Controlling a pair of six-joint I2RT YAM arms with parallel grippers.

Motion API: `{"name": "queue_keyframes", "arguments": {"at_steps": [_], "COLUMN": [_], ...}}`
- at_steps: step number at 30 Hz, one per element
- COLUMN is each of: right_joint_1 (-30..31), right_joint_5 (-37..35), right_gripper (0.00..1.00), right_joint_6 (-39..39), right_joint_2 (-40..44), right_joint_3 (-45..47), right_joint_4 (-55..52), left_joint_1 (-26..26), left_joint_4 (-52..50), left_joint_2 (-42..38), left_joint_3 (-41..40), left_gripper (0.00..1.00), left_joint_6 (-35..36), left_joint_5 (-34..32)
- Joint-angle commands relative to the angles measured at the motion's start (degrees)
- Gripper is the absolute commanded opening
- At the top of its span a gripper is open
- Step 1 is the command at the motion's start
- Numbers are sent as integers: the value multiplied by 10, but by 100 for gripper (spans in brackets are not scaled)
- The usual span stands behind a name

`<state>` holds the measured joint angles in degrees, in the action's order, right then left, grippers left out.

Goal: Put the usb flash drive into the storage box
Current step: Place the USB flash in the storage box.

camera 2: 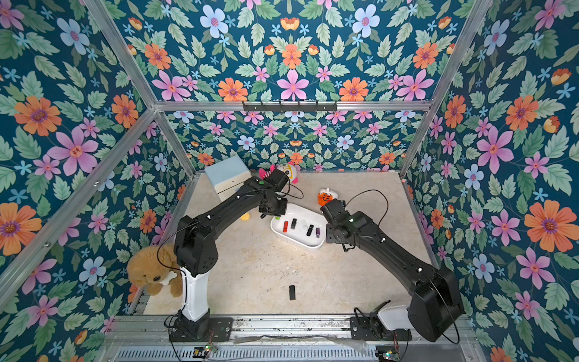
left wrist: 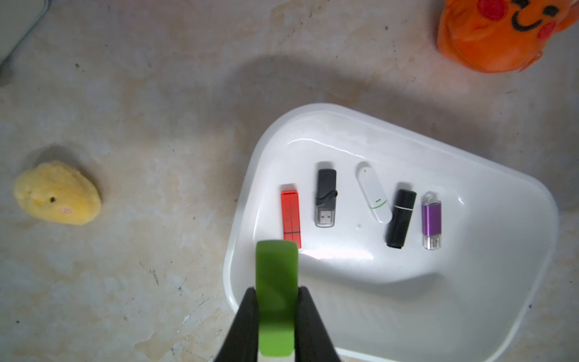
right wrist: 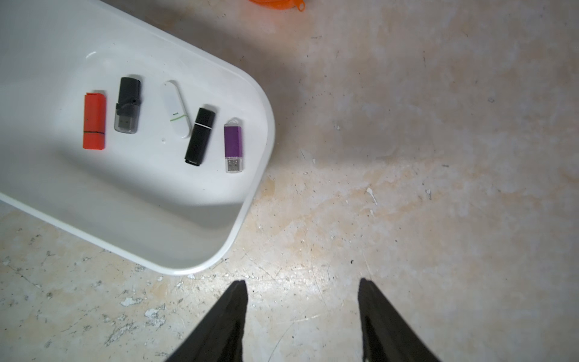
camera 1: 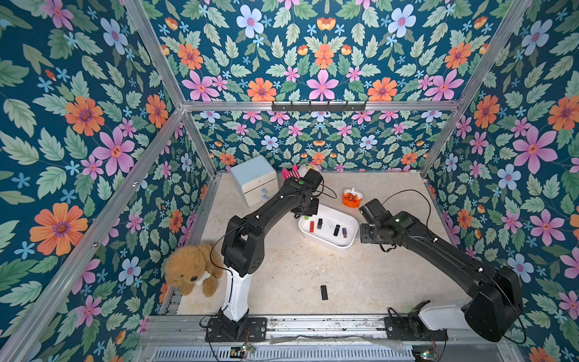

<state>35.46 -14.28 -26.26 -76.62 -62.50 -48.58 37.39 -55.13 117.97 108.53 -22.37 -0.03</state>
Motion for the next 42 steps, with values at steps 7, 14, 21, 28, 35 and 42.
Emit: {"name": "queue_keyframes", "arguments": {"at_steps": [7, 14, 21, 28, 35, 42], "right_joint_1": [-7, -11, -14, -14, -15, -15], "right_joint_5": [-22, -25, -25, -24, -23, -21], "right_gripper": [66, 67, 67, 67, 68, 68], "right_joint_6": [-53, -57, -59, -57, -54, -55], "right_joint_2": [40, 59, 67, 70, 73, 73], "right_joint_3": [49, 61, 63, 65, 69, 72], "right_joint_4": [-23, -29, -32, -34, -34, -30], "left_joint_1": [38, 49, 68, 78, 81, 84], "left_joint_4": [-6, 4, 27, 45, 55, 57], "left_joint_2": [70, 98, 111, 110, 113, 120], "left_joint_3": [57, 63, 35, -6, -31, -26], "left_gripper": [0, 0, 0, 0, 0, 0], "left_joint_6": [8, -2, -7, -17, -19, -21], "left_joint_5": [37, 48, 52, 54, 46, 41]}}
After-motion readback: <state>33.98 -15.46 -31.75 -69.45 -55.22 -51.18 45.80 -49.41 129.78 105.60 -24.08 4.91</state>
